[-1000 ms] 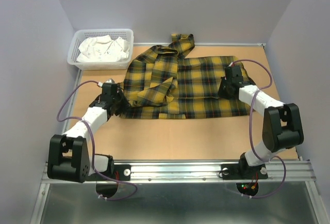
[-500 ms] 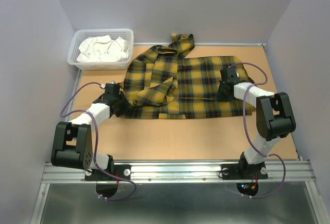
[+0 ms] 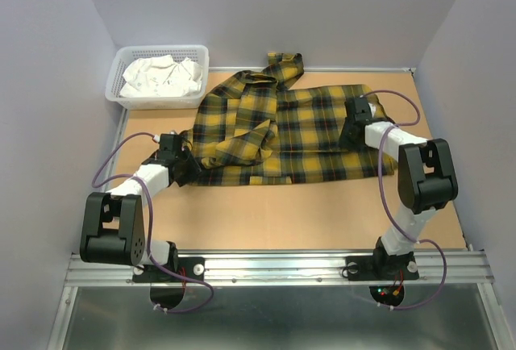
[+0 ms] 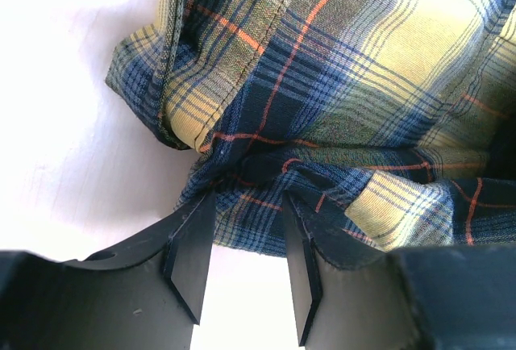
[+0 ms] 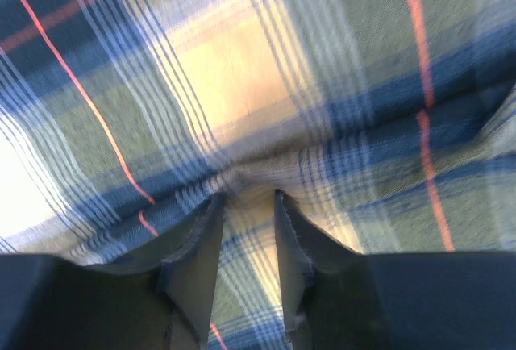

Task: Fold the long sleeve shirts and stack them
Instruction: Fold the shirt

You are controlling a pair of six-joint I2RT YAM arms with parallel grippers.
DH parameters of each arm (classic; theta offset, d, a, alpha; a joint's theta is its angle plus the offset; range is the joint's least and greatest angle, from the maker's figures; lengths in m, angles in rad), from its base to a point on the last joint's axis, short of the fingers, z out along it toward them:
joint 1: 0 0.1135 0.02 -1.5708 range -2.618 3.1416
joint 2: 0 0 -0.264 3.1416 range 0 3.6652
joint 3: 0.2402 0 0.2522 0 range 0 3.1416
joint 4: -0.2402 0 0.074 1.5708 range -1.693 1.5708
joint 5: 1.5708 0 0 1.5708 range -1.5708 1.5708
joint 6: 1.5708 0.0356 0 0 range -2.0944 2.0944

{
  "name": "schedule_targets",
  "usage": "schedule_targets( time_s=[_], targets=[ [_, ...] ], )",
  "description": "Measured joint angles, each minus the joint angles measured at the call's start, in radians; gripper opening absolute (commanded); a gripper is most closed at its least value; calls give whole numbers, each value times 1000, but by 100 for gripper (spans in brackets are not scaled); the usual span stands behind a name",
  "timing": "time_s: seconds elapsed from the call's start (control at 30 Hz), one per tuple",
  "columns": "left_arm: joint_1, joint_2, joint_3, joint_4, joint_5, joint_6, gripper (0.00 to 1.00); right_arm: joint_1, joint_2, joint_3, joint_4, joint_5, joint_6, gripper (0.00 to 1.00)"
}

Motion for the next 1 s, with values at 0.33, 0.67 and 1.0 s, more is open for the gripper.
schedule_targets(
  time_s=[0.33,0.67,1.0],
  targets=[
    [0,0,0,3,6,12,50,-14,-50,18,18,-7,-21,46],
    [0,5,0,9,12,17,50,-14,-250,-159,25,-137,-50,46],
    [0,6,0,10,16,22,50,-14,-176,-189,19,-172,-53,46]
  ],
)
